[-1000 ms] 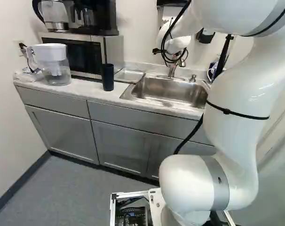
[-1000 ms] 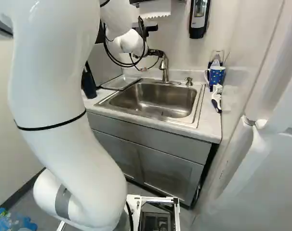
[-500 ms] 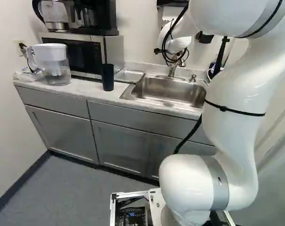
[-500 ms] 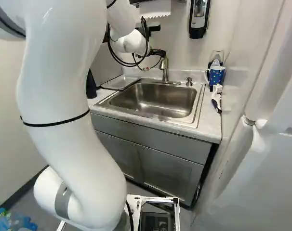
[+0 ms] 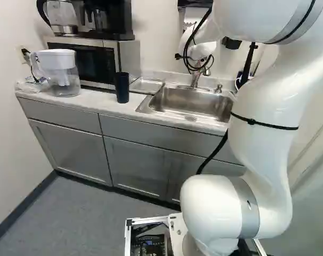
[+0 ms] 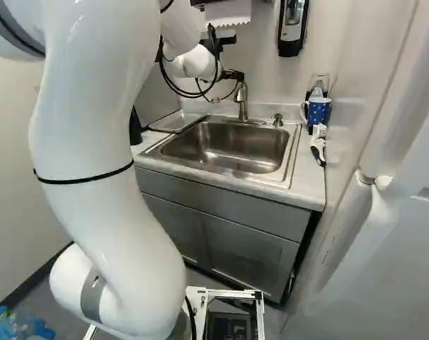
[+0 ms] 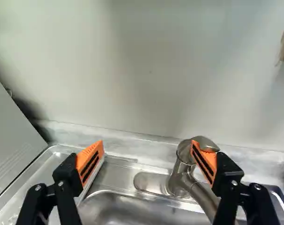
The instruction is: Rinse the cup and place it in the tray
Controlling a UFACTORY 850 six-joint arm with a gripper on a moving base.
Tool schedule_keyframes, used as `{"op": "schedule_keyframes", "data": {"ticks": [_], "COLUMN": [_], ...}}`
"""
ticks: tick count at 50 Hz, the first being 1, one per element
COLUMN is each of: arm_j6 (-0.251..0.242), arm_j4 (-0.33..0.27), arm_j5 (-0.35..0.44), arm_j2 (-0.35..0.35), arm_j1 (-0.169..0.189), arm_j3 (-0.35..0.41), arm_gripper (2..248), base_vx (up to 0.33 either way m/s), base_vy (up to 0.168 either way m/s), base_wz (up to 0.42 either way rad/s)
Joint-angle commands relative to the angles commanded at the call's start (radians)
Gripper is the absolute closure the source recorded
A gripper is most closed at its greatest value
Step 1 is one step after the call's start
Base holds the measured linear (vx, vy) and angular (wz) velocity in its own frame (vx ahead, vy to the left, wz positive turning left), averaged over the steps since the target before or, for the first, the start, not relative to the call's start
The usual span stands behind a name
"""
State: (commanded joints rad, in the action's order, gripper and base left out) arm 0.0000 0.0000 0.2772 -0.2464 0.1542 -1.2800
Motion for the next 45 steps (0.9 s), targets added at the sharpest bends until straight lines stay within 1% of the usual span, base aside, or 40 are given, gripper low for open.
{"op": "schedule_keyframes", "data": {"ticks": [25, 45], "arm_j6": [0.000, 0.000], "arm_j4": [0.000, 0.000], "arm_j5": [0.066, 0.067], "arm_j2": [-0.020, -0.018], "arm_j1": [0.009, 0.009], "arm_j3": [-0.022, -0.020], "arm_gripper": [3, 3], "base_vx": [0.000, 0.000], "base_vy": [0.000, 0.000], "base_wz": [0.000, 0.000]}}
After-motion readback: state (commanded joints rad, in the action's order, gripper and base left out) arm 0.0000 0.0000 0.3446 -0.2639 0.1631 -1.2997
